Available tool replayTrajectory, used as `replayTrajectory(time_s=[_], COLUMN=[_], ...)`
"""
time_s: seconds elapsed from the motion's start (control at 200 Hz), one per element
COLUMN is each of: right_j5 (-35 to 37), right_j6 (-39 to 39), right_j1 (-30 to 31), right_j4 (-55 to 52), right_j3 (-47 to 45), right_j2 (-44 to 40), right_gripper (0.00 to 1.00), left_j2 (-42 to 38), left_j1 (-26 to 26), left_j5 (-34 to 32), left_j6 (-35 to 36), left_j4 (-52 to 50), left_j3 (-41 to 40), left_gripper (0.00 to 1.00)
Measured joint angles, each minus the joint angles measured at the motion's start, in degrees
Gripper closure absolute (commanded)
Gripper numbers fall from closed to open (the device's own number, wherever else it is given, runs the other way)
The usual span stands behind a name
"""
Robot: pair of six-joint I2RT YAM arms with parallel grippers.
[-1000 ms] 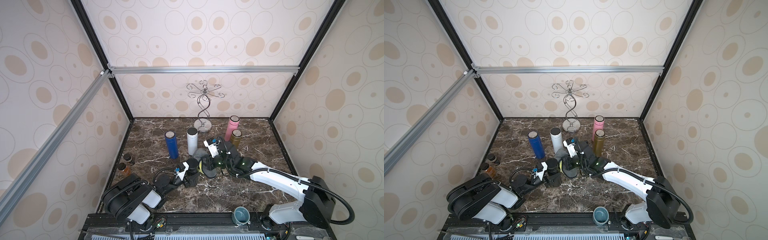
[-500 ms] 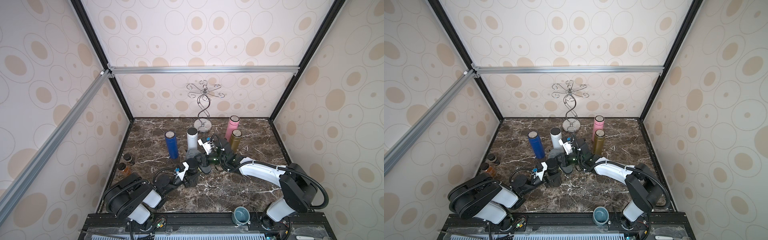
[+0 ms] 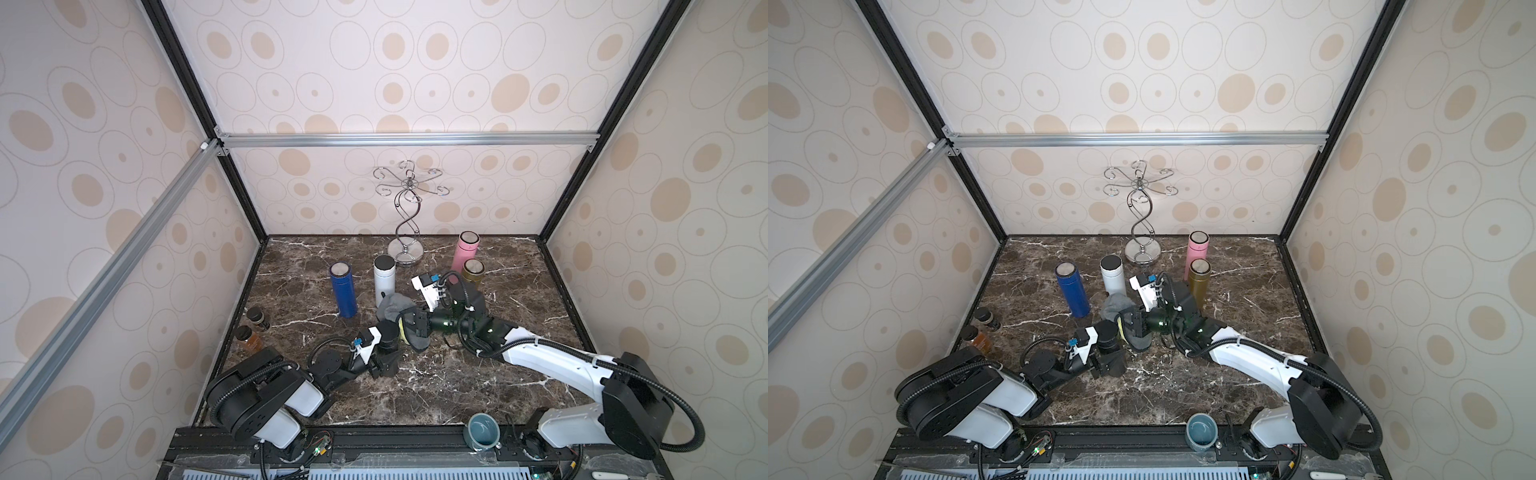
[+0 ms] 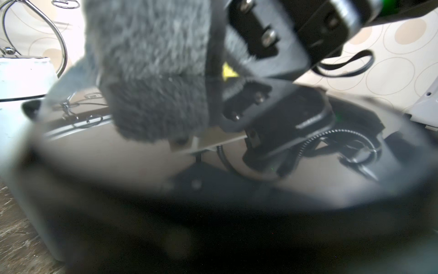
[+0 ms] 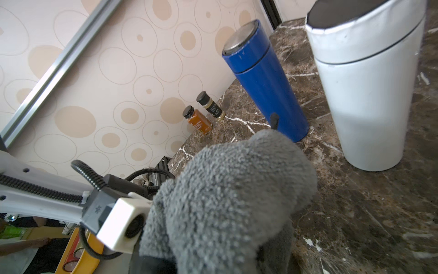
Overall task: Wipe the surface of the thermos
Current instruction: Wipe the dirt from the surface of the thermos.
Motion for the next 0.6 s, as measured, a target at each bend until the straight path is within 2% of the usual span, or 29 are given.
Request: replayTrajectory(time_s=[0.295,0.6], right_j5=[1.70,-0.20], right_j6=[0.04,0.02], right_j1=[0.02,0.94], right_j4=[-1.33,-3.63], right_j3=[-3.52,-5.46], right_j2=[-6.29,-6.51], right_gripper=[1.00,1.00], left_j2=[0.09,-1.99], left_j1=[0.13,0.13], left_j5=[-4.90,-6.38], left_j6=[-5.62,-6.95], left_j4=[-4.57,-13.62], left_j3=[3.61,7.67], left_gripper=[1.00,1.00])
